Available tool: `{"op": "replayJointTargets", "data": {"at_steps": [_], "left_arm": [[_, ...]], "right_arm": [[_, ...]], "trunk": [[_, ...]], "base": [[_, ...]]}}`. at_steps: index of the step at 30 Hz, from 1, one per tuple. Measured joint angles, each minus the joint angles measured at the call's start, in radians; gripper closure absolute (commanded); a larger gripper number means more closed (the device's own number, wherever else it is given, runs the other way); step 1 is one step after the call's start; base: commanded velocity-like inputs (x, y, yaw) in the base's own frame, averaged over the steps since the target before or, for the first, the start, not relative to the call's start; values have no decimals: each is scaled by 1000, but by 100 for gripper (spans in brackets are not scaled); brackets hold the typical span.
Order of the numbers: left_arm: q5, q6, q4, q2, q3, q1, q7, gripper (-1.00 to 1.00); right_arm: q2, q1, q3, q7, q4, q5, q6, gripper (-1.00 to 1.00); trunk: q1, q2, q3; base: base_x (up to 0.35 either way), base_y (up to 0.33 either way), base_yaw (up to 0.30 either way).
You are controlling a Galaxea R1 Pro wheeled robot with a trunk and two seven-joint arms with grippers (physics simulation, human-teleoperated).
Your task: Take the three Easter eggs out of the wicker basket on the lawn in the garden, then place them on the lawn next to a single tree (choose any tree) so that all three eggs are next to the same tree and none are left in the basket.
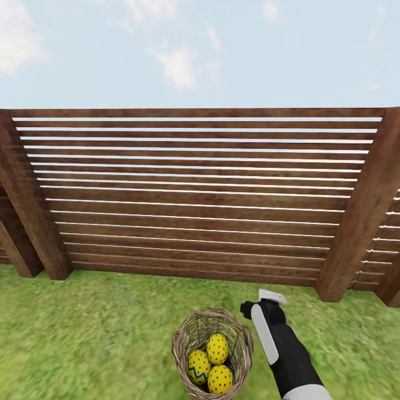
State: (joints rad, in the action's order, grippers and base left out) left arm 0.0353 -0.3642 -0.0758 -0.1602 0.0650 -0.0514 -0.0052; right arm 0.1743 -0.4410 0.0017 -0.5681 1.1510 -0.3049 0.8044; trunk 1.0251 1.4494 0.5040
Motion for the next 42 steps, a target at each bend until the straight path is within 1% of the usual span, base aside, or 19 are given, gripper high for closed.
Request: {"op": "replayJointTargets", "data": {"at_steps": [1, 2, 6, 9, 11, 14, 16, 17, 18, 22, 23, 26, 27, 30, 31, 32, 35, 38, 42], "left_arm": [[-22, 5, -18, -8, 0, -3, 0, -100], [-35, 8, -28, -11, 0, -4, 0, -100], [-70, 16, -74, -18, 0, -6, 0, -100], [-85, 21, -140, -20, 1, -5, 0, -100], [-87, 28, -197, -21, 2, -2, 0, -100], [-86, 46, -246, -21, 3, 0, 1, -100], [-87, 70, -270, -20, 3, 0, 1, -100], [-89, 104, -289, -19, 3, 1, 1, -100], [-89, 124, -299, -19, 3, 1, 1, -100], [-91, 192, -341, -23, 3, 2, 2, -100], [-91, 200, -347, -25, 2, 2, 2, -100], [-92, 214, -359, -31, 2, 3, 2, -100], [-93, 220, -364, -34, 2, 4, 2, -100], [-94, 225, -371, -36, 2, 4, 2, -100], [-94, 226, -375, -37, 1, 3, 2, -100], [-94, 228, -388, -38, 0, 4, 3, -100], [-94, 231, -419, -41, 0, 5, 3, -100], [-95, 242, -478, -44, -1, 9, 4, -100], [-95, 257, -525, -45, -2, 21, 4, -100]], "right_arm": [[0, -8, 0, -2, -18, 0, 0, -100], [0, -11, 0, -3, -27, 0, 0, -100], [0, -17, 0, -6, -52, 0, -1, -100], [0, -20, 0, -7, -65, 0, -1, -100], [0, -26, 0, -7, -73, 0, -2, -100], [0, -44, 0, -6, -110, 0, -6, -100], [0, -71, 0, -7, -155, 0, -8, -100], [0, -104, 0, -7, -209, 0, -10, -100], [0, -121, 0, -7, -237, 1, -11, -100], [0, -182, -2, -8, -327, 4, -16, -100], [0, -193, -2, -8, -338, 4, -17, -100], [0, -232, -3, -8, -374, 2, -20, -100], [0, -261, -4, -9, -405, 2, -21, -100], [0, -314, -5, -9, -464, 1, -21, -100], [0, -332, -5, -9, -487, 1, -22, -100], [0, -369, -6, -10, -536, 1, -22, -100], [-2, -420, -7, -10, -612, 0, -23, -100], [-3, -457, -8, -10, -676, 0, -24, -100], [-4, -473, -8, -10, -705, -1, -25, -100]], "trunk": [[0, 0, 0], [0, 0, 0], [0, 0, 0], [0, 0, 0], [0, 0, 0], [0, 0, 0], [0, 0, 0], [0, 0, 0], [0, 0, 0], [0, 0, 0], [0, 0, 0], [0, 0, 0], [0, 0, 0], [0, 0, 0], [0, 0, 0], [0, 0, 0], [0, 0, 0], [4, 7, 3], [19, 35, 16]], "base": [[0, 0, 0], [0, 0, 0], [0, 0, 0], [0, 0, 0], [0, 0, 0], [0, 0, 0], [0, 0, 0], [0, 0, 0], [0, 0, 0], [0, 0, 0], [0, 0, 0], [0, 0, 0], [0, 0, 0], [0, 0, 0], [0, 0, 0], [0, 0, 0], [0, 0, 0], [0, 0, 0], [0, 0, 0]]}}
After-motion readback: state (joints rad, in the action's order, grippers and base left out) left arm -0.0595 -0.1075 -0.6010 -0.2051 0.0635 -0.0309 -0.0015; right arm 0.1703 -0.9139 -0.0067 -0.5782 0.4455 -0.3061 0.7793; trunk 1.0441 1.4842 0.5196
